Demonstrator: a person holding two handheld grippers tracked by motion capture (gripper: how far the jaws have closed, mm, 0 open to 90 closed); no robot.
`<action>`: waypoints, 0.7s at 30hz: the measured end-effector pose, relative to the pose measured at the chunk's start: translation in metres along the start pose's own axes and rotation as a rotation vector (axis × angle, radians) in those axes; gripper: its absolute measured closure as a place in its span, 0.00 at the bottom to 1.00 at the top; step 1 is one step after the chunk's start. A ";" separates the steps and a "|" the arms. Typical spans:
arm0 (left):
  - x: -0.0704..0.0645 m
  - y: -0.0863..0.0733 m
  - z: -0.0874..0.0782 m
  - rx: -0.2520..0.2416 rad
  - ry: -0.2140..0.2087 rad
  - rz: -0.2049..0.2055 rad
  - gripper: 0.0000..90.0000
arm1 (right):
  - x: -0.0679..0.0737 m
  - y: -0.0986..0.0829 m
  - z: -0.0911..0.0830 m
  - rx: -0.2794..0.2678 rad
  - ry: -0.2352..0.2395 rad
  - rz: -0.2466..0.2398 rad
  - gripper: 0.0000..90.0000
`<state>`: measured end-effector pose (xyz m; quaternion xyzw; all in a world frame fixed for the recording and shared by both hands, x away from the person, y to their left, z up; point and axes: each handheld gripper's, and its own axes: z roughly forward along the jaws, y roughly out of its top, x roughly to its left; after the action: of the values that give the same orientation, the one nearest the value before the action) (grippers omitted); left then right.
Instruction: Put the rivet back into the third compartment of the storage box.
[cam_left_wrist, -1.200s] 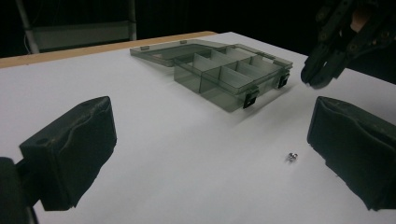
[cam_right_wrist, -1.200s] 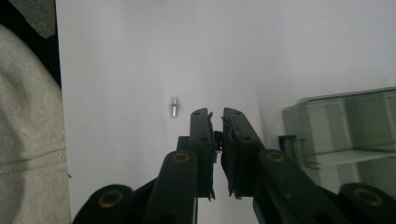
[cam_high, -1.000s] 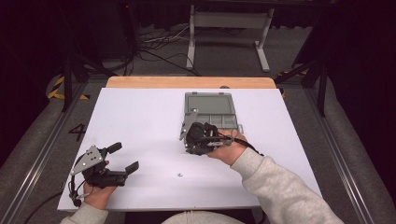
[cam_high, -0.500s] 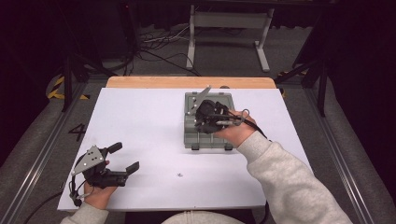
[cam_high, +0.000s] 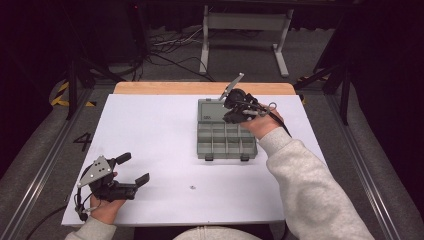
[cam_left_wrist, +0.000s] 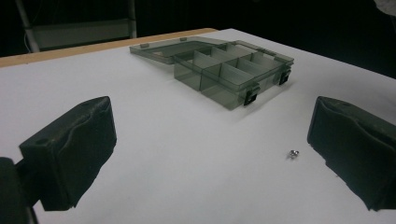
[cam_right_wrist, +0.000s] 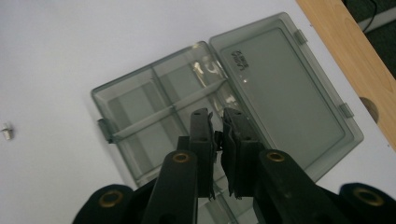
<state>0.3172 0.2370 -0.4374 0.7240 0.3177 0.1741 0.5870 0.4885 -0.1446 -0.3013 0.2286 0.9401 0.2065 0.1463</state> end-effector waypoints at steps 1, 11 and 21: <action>0.000 0.000 0.000 0.000 0.000 0.000 0.02 | -0.004 -0.002 0.002 0.002 -0.004 0.013 0.92; 0.001 0.000 0.000 0.000 0.003 0.002 0.02 | -0.018 -0.021 0.039 0.046 -0.002 0.098 0.91; 0.000 0.000 0.000 -0.002 0.001 -0.002 0.02 | -0.022 -0.035 0.068 0.089 0.017 0.141 0.91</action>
<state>0.3176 0.2372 -0.4377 0.7230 0.3187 0.1743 0.5877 0.5198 -0.1622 -0.3723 0.2986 0.9312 0.1759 0.1131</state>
